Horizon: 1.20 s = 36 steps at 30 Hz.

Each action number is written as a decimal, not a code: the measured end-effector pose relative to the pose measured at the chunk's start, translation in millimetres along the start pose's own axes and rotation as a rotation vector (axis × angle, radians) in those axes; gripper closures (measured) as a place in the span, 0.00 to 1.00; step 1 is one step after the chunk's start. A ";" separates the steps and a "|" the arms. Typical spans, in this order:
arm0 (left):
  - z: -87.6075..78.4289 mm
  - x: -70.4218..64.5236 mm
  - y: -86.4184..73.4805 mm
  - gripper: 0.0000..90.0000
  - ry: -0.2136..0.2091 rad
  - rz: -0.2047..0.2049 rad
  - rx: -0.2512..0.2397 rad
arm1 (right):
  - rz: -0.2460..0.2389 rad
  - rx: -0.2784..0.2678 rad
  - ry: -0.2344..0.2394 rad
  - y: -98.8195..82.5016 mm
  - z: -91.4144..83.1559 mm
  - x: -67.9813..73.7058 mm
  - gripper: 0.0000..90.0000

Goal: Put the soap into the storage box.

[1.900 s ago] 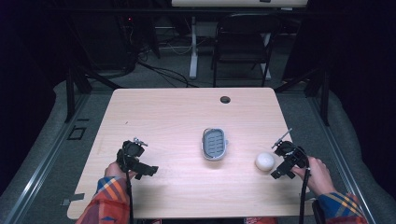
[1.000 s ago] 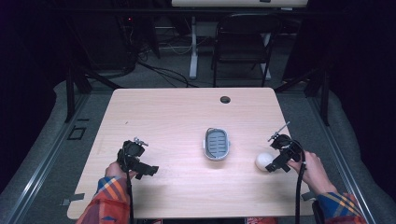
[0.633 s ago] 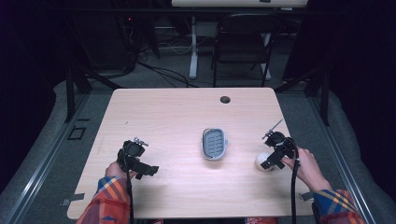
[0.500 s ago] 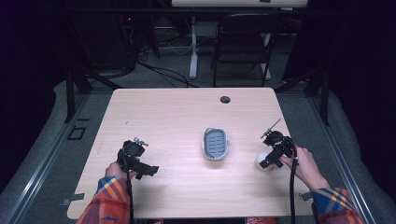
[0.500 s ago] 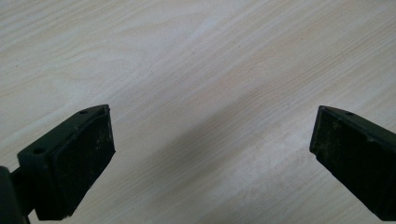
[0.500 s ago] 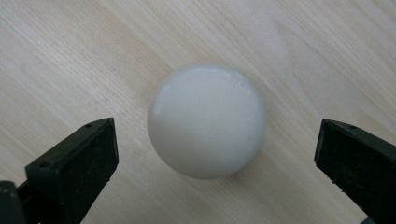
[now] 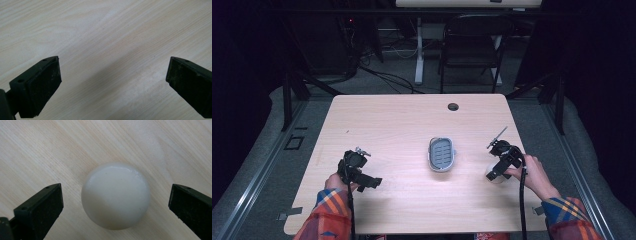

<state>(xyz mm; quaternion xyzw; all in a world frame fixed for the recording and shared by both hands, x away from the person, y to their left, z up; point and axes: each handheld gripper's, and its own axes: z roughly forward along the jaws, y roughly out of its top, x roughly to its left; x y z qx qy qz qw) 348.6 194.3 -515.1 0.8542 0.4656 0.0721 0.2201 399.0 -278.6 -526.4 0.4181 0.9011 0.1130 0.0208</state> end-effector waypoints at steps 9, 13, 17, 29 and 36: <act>0.7 0.0 1.1 0.00 -0.003 0.002 0.002 | -0.046 0.093 -0.013 4.1 3.0 -2.2 0.01; 1.1 -0.5 1.5 0.00 -0.002 0.003 0.001 | -0.077 0.135 -0.018 5.8 2.4 -2.3 0.07; 1.0 -0.5 1.7 0.00 -0.002 0.003 0.003 | -0.054 0.119 -0.015 4.0 7.4 -0.4 0.15; 1.3 -0.6 1.8 0.00 -0.002 0.003 0.006 | -0.076 0.166 -0.030 6.2 8.7 -1.3 0.24; 1.1 -0.6 1.7 0.00 0.000 0.004 0.007 | -0.048 0.146 -0.024 4.8 11.2 -1.0 0.26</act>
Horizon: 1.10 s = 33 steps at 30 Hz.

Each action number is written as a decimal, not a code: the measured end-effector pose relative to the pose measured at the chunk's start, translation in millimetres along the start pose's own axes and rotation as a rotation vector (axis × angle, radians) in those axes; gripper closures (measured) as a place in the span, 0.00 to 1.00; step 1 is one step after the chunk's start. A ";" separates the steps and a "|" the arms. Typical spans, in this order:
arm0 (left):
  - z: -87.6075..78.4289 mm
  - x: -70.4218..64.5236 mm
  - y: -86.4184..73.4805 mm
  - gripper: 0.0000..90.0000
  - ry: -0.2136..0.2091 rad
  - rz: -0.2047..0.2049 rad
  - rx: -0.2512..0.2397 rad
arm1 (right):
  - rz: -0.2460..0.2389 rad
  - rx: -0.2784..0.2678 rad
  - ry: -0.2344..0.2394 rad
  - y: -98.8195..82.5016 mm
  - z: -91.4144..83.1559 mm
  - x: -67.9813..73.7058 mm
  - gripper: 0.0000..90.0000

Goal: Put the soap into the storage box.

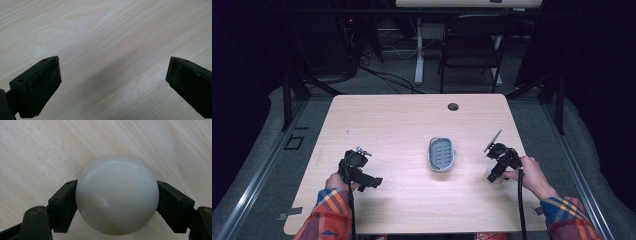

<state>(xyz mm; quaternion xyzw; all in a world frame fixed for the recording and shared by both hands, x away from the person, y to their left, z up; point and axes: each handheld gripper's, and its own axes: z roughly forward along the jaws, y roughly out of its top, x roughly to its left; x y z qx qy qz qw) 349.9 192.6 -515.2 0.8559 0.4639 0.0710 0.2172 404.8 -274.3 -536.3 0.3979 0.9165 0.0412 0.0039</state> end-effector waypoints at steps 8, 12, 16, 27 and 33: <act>0.0 -0.1 0.1 0.00 -0.002 0.001 0.002 | -0.002 0.016 0.005 3.1 0.7 -0.6 0.26; -0.1 0.2 -0.3 0.00 -0.001 -0.001 -0.001 | -0.018 0.049 -0.007 6.1 -0.4 -1.3 0.26; 0.3 0.0 0.1 0.00 -0.002 0.001 0.001 | 0.026 -0.019 0.004 3.2 5.1 1.7 0.26; 0.3 0.1 0.1 0.00 -0.004 0.001 0.003 | -0.018 0.046 -0.009 5.9 -2.1 0.6 0.26; 0.3 -0.2 -0.1 0.00 -0.001 -0.001 0.001 | -0.033 0.047 -0.019 6.0 -6.8 1.1 0.26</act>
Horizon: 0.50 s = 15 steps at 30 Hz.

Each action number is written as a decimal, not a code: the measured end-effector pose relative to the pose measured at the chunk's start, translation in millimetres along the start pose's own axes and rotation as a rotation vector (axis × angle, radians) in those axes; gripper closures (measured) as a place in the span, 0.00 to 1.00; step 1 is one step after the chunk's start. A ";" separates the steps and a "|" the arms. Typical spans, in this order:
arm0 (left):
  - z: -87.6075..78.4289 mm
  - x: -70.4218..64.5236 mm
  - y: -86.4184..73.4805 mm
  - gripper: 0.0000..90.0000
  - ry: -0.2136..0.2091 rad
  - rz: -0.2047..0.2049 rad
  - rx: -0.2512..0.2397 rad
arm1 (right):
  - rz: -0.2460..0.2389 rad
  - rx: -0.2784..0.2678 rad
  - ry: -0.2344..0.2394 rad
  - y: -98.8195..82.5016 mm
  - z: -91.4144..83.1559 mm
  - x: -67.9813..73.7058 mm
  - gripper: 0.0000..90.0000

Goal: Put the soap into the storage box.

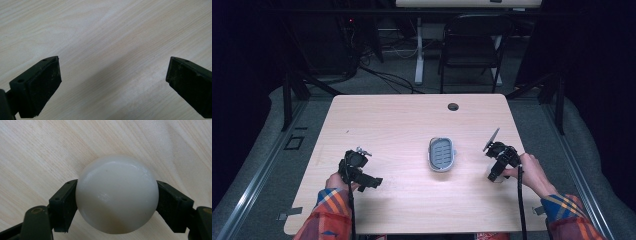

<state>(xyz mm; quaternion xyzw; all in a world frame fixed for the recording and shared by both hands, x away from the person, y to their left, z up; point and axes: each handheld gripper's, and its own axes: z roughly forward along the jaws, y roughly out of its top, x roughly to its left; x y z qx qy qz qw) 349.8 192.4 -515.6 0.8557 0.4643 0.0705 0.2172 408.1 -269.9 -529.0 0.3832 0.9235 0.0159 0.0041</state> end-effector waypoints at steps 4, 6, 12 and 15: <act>0.1 -0.3 0.1 0.00 -0.001 0.001 0.002 | -0.007 0.001 -0.003 -0.1 -3.1 1.5 0.26; 0.0 -0.2 0.0 0.00 -0.001 0.001 0.002 | 0.004 -0.016 -0.002 -1.3 -2.6 2.9 0.26; -0.2 -0.6 -0.1 0.00 -0.001 0.001 0.002 | -0.001 -0.003 -0.001 -3.1 -4.4 3.9 0.27; -0.1 -0.6 -0.3 0.00 0.001 -0.002 -0.002 | -0.011 0.003 -0.003 -3.4 -5.3 4.2 0.27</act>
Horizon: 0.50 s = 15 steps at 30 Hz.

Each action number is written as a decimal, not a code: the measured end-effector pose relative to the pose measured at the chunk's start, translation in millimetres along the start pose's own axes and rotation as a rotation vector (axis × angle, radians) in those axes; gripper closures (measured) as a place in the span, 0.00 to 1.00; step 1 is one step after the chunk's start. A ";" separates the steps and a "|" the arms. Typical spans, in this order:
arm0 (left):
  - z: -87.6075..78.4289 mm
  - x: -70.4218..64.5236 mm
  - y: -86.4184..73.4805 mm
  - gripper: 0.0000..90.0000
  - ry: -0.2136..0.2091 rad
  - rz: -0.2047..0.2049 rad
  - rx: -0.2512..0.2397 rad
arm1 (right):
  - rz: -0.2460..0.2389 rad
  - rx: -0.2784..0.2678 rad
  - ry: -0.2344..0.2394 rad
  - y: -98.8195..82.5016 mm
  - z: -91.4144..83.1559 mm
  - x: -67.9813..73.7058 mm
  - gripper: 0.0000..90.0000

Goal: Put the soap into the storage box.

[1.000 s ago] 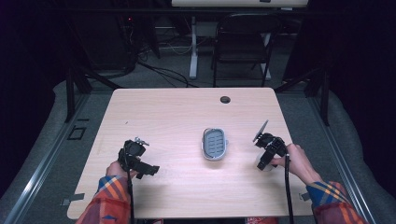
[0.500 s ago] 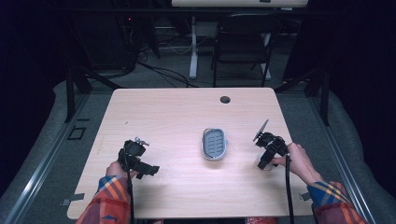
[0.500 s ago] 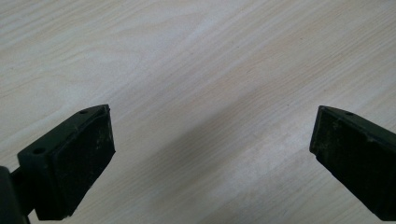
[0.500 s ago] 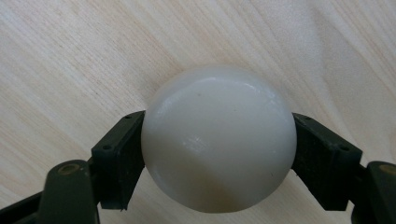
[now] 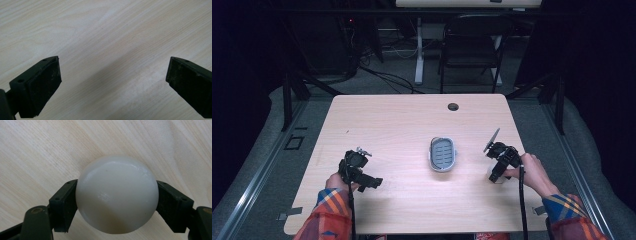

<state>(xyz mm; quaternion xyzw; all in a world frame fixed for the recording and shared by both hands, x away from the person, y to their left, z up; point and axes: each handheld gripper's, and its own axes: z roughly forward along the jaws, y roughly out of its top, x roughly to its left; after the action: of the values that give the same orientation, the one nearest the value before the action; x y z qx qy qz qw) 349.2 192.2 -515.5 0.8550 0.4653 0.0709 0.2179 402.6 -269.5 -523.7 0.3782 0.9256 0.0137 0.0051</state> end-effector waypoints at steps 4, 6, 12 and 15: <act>0.1 0.0 0.2 0.00 -0.001 0.001 0.003 | -0.003 0.003 -0.001 0.7 0.3 1.2 0.27; 0.1 0.0 0.2 0.00 -0.002 0.001 0.004 | -0.012 0.009 -0.005 2.2 -0.6 0.9 0.26; 0.1 -0.2 0.4 0.00 -0.002 0.005 0.006 | -0.019 0.019 -0.016 8.3 -2.6 1.6 0.27; 0.3 -0.1 0.3 0.00 -0.002 0.004 0.006 | -0.026 0.017 -0.018 10.0 -4.2 0.8 0.27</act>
<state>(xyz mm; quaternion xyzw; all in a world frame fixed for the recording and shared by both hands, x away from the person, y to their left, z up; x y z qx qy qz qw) 349.4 191.8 -515.6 0.8566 0.4636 0.0689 0.2157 408.9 -261.9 -519.2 0.3664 0.9304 0.0023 0.0106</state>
